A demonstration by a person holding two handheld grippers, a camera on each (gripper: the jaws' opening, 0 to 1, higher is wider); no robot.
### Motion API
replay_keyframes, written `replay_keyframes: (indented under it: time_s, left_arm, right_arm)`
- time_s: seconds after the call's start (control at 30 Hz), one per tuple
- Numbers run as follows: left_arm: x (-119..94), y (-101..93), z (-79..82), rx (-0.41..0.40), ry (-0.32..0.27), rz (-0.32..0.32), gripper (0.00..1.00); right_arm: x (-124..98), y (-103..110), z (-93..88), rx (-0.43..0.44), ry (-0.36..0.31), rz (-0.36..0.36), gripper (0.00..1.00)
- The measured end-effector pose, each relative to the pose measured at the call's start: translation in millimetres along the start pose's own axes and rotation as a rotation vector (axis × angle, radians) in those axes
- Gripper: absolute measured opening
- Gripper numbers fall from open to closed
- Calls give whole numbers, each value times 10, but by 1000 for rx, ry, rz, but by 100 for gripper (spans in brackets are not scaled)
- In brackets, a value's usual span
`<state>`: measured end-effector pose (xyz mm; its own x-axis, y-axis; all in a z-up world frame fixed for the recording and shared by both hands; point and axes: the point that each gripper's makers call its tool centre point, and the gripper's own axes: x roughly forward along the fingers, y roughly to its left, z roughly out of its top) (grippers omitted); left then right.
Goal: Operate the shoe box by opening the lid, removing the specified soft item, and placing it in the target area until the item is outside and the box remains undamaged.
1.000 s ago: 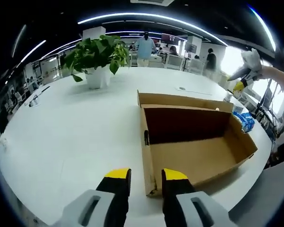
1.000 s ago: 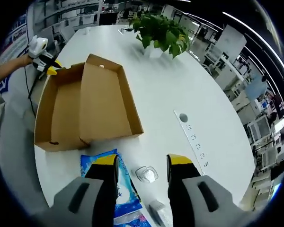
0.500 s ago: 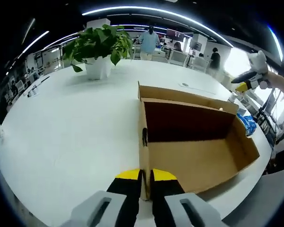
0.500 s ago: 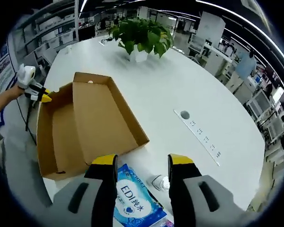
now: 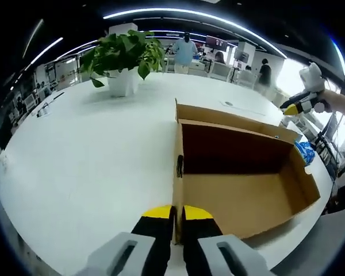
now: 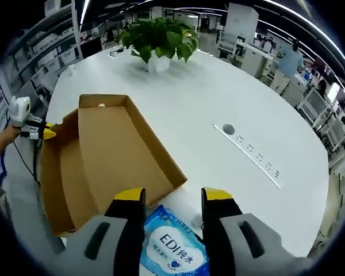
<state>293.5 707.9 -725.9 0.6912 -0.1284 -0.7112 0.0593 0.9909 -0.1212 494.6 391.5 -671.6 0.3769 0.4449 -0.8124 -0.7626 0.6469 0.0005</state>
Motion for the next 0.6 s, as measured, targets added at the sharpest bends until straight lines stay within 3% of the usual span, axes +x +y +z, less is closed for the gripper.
replay_keyframes:
  time_s: [0.3,0.37,0.6]
  left_arm:
    - [13,11,5,-5,1,10,4]
    - [18,15,7,-8,3,10,4]
    - [27,18,11,-13,5,9,4]
  right_arm:
    - [162,-5,-135,123,31,-4,33]
    - [222,-8,-160,187,39,-5,32]
    - [399,-51,-187,259,52,-22,29]
